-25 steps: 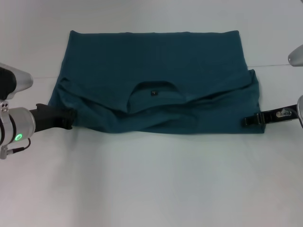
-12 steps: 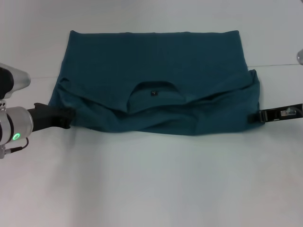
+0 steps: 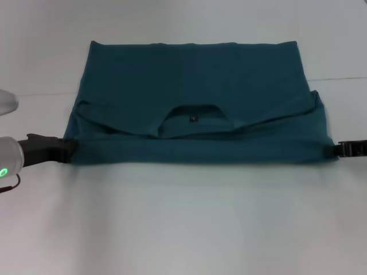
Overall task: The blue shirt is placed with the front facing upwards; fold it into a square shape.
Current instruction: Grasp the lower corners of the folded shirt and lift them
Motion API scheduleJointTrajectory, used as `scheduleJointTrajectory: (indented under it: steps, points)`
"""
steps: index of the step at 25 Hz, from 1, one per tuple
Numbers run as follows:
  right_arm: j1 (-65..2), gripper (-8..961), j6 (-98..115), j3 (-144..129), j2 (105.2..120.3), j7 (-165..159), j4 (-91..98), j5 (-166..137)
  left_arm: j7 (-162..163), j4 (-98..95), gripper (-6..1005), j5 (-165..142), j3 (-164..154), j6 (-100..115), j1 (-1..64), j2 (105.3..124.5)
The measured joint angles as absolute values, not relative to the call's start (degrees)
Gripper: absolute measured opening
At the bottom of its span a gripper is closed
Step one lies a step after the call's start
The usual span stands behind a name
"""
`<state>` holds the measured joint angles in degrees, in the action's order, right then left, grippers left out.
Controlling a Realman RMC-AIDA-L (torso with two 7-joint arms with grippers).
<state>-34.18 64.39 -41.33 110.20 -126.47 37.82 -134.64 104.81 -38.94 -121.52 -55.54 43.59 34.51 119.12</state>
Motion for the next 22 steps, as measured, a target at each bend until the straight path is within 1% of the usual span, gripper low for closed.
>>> scheduleJointTrajectory:
  steps: [11,15,22]
  points:
    - [-33.2,40,68.7,-41.2,109.9,-124.8,37.9,-134.7,104.9,-38.9,43,-121.6,-55.4,46.5,33.4,118.91]
    - [-32.1,41,71.1,-40.3,110.05,-124.8,39.3,-134.7,106.8,-42.7,43,-121.7,-55.4,51.3,30.6,118.96]
    - [-30.5,44,75.7,-37.7,110.32,-124.8,41.6,-134.6,110.8,-51.5,43,-122.9,-55.4,58.3,25.6,119.92]
